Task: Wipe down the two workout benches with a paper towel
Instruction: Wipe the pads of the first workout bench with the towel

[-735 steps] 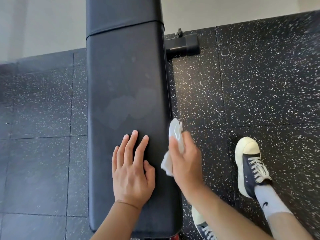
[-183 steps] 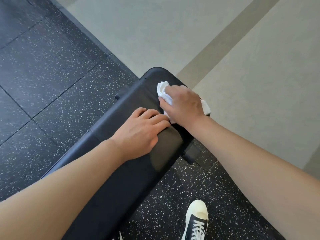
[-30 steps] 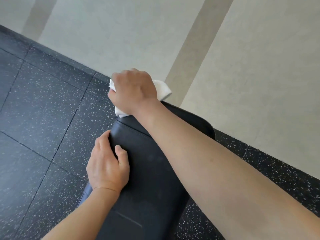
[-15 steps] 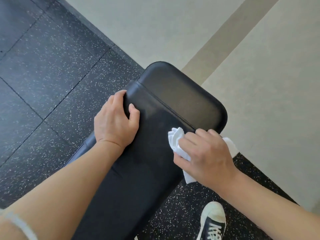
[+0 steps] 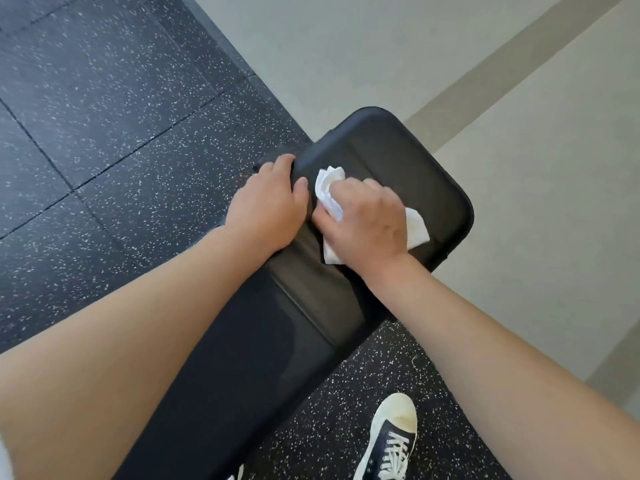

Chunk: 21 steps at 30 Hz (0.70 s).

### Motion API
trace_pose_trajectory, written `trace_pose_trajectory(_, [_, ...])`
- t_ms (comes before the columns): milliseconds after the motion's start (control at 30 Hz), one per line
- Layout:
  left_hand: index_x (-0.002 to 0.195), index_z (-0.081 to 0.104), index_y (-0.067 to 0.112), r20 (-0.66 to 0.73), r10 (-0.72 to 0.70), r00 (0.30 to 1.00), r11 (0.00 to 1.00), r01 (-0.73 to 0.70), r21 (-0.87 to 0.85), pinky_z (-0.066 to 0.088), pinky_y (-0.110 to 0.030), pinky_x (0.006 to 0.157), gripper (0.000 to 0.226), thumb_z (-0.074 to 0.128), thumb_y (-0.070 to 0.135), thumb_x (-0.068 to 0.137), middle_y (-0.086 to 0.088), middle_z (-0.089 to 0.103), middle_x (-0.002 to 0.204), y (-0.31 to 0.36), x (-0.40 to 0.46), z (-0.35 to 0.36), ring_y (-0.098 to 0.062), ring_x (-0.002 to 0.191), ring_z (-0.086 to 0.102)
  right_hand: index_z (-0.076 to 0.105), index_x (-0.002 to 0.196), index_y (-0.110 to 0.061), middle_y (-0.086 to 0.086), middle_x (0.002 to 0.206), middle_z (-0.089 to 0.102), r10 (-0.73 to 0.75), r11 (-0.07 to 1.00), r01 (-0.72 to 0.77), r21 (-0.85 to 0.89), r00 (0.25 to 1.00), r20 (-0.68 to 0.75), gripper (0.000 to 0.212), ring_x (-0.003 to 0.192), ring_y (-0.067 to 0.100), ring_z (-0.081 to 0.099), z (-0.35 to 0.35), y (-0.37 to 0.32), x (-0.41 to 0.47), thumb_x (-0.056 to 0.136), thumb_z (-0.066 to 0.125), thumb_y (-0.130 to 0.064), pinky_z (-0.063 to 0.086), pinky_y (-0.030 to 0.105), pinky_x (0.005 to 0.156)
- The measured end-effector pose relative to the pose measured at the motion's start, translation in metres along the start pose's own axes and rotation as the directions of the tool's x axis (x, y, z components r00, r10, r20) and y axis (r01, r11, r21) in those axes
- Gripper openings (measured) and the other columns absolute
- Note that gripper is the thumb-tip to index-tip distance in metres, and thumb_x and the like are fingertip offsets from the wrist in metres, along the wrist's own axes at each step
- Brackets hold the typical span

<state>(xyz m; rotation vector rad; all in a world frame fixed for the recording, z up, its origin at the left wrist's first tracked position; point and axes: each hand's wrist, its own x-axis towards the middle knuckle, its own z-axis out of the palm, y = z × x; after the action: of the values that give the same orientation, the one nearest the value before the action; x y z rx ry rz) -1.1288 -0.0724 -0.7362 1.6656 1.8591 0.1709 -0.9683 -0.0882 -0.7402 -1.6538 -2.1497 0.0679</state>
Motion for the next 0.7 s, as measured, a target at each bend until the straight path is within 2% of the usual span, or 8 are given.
trace_pose_trajectory(133, [0.15,0.043,0.018,-0.044,-0.009,0.999,0.995,0.013,0.095,0.048,-0.051,0.095,0.05,0.037,0.046,0.108,-0.011,0.06,0.134,-0.068,-0.075,-0.014,-0.038,0.122,0.058,0.047,0.066,-0.018,0.002,0.063,0.04,-0.249,0.968,0.243,0.068,0.963,0.104,0.026,0.058,0.026,0.039,-0.013,-0.029,-0.086,0.08,0.067,-0.027,0.032,0.041,0.051])
trace_pose_trajectory(200, [0.144,0.047,0.015,-0.09,-0.027,0.996,0.989,0.04,0.139,0.05,-0.051,0.089,0.049,0.034,0.045,0.107,-0.013,0.063,0.125,-0.096,-0.105,-0.017,-0.04,0.112,0.062,0.055,0.072,-0.016,0.001,0.063,0.04,-0.436,0.899,0.426,0.097,0.891,0.128,0.018,0.058,0.024,0.036,-0.023,-0.016,-0.1,0.084,0.066,-0.024,0.03,0.04,0.051])
trace_pose_trajectory(267, [0.14,0.049,0.012,-0.123,-0.048,0.991,0.987,0.067,0.148,0.051,-0.051,0.085,0.051,0.034,0.045,0.104,-0.015,0.065,0.119,-0.11,-0.118,-0.013,-0.042,0.104,0.063,0.06,0.076,-0.013,0.002,0.063,0.042,-0.524,0.851,0.523,0.056,0.835,0.165,0.015,0.057,0.025,0.038,-0.03,0.013,-0.078,0.084,0.068,-0.023,0.031,0.039,0.05])
trace_pose_trajectory(333, [0.137,0.051,0.01,-0.162,-0.047,0.986,0.987,0.071,0.145,0.05,-0.051,0.083,0.052,0.035,0.044,0.101,-0.015,0.066,0.116,-0.112,-0.118,-0.009,-0.042,0.1,0.063,0.058,0.069,-0.011,0.005,0.061,0.044,-0.436,0.893,0.448,-0.036,0.884,0.169,0.022,0.055,0.027,0.041,-0.029,0.033,-0.038,0.082,0.072,-0.022,0.037,0.041,0.048])
trace_pose_trajectory(433, [0.135,0.053,0.008,-0.17,-0.028,0.985,0.988,0.053,0.146,0.049,-0.05,0.08,0.053,0.037,0.043,0.099,-0.016,0.066,0.112,-0.111,-0.115,-0.008,-0.042,0.097,0.063,0.054,0.066,-0.008,0.01,0.061,0.049,-0.139,0.981,0.154,-0.116,0.982,0.126,0.031,0.056,0.032,0.047,-0.014,0.025,0.015,0.086,0.069,-0.027,0.041,0.039,0.049])
trace_pose_trajectory(567, [0.135,0.054,0.006,-0.163,-0.016,0.987,0.987,0.042,0.153,0.051,-0.05,0.08,0.054,0.037,0.042,0.099,-0.016,0.067,0.112,-0.111,-0.116,-0.011,-0.042,0.096,0.064,0.062,0.072,-0.009,0.013,0.067,0.061,0.182,0.976,-0.172,-0.131,0.981,0.068,0.03,0.063,0.037,0.056,0.016,-0.038,0.044,0.085,0.071,-0.034,0.031,0.036,0.057])
trace_pose_trajectory(633, [0.136,0.054,0.006,-0.16,-0.022,0.987,0.987,0.046,0.152,0.051,-0.051,0.081,0.055,0.037,0.043,0.1,-0.016,0.067,0.114,-0.111,-0.116,-0.012,-0.041,0.098,0.064,0.063,0.072,-0.011,0.012,0.067,0.062,0.125,0.989,-0.118,-0.092,0.989,0.073,0.027,0.063,0.036,0.058,0.027,-0.072,0.038,0.081,0.073,-0.034,0.034,0.037,0.056])
trace_pose_trajectory(700, [0.137,0.054,0.006,-0.159,-0.026,0.987,0.988,0.049,0.145,0.051,-0.051,0.083,0.055,0.036,0.043,0.1,-0.016,0.067,0.116,-0.11,-0.117,-0.012,-0.041,0.1,0.064,0.057,0.068,-0.013,0.007,0.063,0.056,-0.033,0.999,0.034,-0.016,0.997,0.067,0.027,0.058,0.033,0.052,0.029,-0.093,0.018,0.08,0.074,-0.031,0.036,0.038,0.053])
